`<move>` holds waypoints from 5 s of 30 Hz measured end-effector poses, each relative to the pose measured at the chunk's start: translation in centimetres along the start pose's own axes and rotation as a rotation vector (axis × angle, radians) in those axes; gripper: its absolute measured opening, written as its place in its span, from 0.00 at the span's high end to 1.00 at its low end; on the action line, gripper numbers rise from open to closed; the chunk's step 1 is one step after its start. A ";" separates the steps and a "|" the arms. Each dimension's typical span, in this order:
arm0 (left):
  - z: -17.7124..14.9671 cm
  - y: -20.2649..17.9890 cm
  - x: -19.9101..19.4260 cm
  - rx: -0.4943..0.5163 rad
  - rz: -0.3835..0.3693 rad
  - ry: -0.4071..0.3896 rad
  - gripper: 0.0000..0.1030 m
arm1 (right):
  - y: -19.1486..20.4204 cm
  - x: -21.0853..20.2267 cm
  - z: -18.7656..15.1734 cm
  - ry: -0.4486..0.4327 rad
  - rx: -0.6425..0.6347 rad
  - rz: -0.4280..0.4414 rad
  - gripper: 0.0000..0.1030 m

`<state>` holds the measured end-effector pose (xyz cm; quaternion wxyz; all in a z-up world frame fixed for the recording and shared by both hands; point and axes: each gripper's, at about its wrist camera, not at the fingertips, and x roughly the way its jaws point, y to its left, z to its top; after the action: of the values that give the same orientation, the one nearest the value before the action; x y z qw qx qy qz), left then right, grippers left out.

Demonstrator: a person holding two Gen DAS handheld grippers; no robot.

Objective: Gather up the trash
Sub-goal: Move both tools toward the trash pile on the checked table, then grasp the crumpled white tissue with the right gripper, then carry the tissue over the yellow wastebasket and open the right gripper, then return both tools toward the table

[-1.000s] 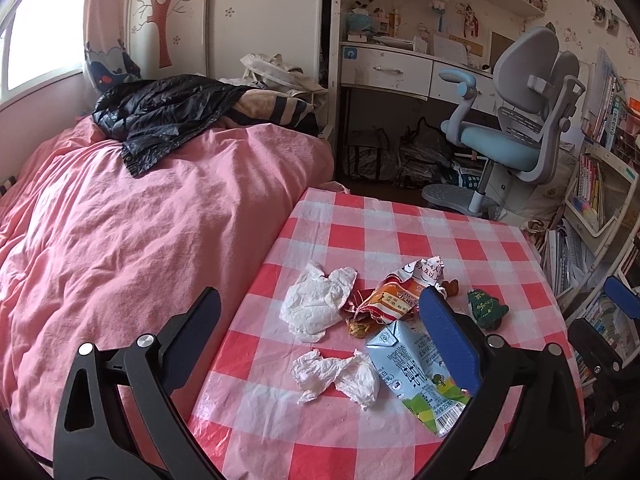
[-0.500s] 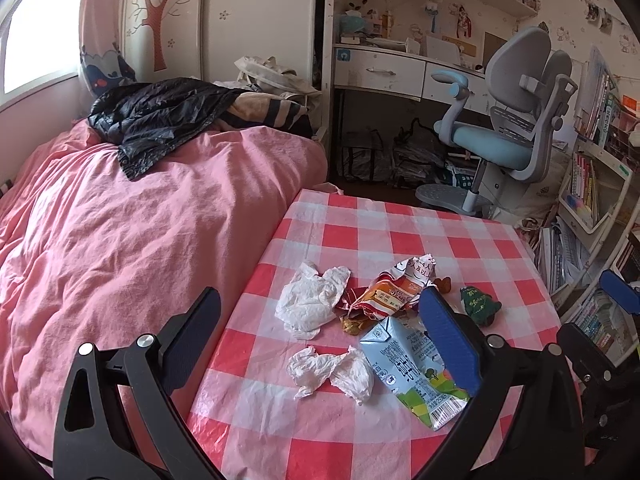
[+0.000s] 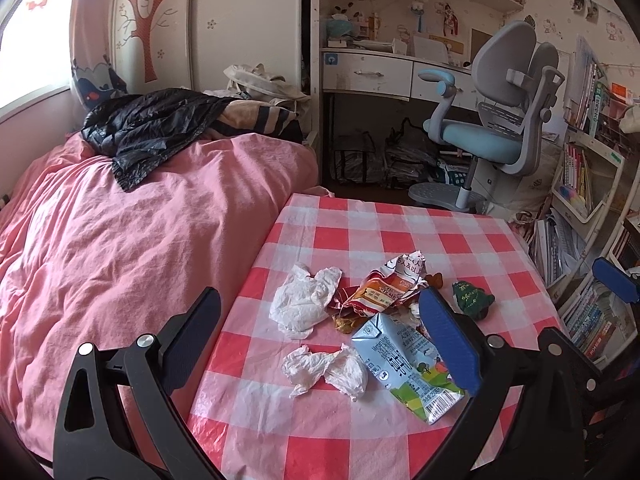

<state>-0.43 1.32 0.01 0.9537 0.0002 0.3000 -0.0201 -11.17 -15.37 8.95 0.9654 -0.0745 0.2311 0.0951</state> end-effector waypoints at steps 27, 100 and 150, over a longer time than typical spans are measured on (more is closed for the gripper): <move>-1.7 5.4 5.2 -0.136 0.178 0.226 0.07 | -2.9 2.9 -1.8 0.157 0.156 0.069 0.11; -6.9 1.0 -3.6 0.016 -0.240 0.166 0.96 | 12.0 -3.5 -19.0 0.825 -0.202 0.650 0.87; -17.5 -1.6 -6.8 -0.045 -0.087 0.203 0.16 | -0.5 -7.4 -10.6 0.156 0.066 -0.192 0.08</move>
<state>-16.14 0.16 -10.44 0.9164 -0.0324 0.3952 -0.0547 -22.10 -18.99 3.07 0.9510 -0.0715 0.3005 -0.0116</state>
